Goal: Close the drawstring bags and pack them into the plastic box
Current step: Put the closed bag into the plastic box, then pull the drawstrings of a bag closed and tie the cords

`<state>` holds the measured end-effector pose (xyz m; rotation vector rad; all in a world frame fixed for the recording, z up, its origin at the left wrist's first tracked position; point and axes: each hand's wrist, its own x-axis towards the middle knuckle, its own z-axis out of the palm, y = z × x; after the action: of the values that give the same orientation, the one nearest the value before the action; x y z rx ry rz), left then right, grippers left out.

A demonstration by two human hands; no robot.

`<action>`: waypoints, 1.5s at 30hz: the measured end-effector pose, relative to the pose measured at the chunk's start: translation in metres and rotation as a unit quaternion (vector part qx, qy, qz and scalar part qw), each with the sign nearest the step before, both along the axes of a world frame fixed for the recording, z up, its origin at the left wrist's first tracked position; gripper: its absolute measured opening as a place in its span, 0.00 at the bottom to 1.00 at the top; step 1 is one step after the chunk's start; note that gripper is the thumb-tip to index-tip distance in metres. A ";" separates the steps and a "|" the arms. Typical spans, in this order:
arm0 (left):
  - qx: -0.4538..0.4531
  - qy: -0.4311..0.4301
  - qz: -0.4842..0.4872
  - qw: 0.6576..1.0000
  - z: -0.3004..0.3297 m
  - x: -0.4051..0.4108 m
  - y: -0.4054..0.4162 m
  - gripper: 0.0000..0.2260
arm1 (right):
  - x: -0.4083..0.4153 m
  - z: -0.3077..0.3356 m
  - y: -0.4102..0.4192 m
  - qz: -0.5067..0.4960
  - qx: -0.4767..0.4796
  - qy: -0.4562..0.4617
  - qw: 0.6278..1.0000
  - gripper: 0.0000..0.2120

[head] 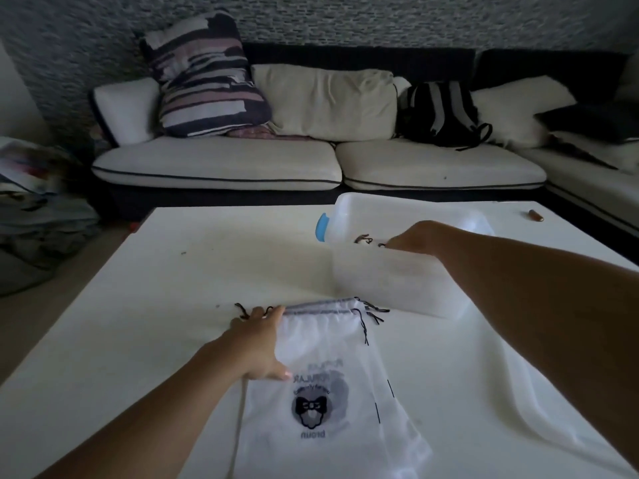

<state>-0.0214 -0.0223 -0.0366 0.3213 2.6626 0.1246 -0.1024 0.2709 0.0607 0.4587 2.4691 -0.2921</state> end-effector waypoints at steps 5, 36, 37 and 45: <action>0.048 0.108 -0.002 0.993 -0.004 -0.003 0.002 0.26 | -0.011 -0.009 -0.008 0.053 0.125 -0.004 0.991 0.25; 0.676 -0.004 0.049 0.735 0.139 0.111 -0.024 0.15 | 0.213 0.043 -0.063 0.013 -0.416 0.363 0.834 0.14; 0.676 0.034 0.054 0.734 0.138 0.112 -0.022 0.13 | 0.214 0.042 -0.064 0.020 -0.416 0.354 0.837 0.14; 0.606 0.227 0.119 0.753 0.133 0.101 -0.027 0.23 | 0.207 0.041 -0.057 0.025 -0.475 0.296 0.829 0.20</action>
<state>0.0795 -0.0495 0.0960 0.4116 2.6161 2.1201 0.1043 0.2137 0.1020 -0.1696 2.4612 -1.7465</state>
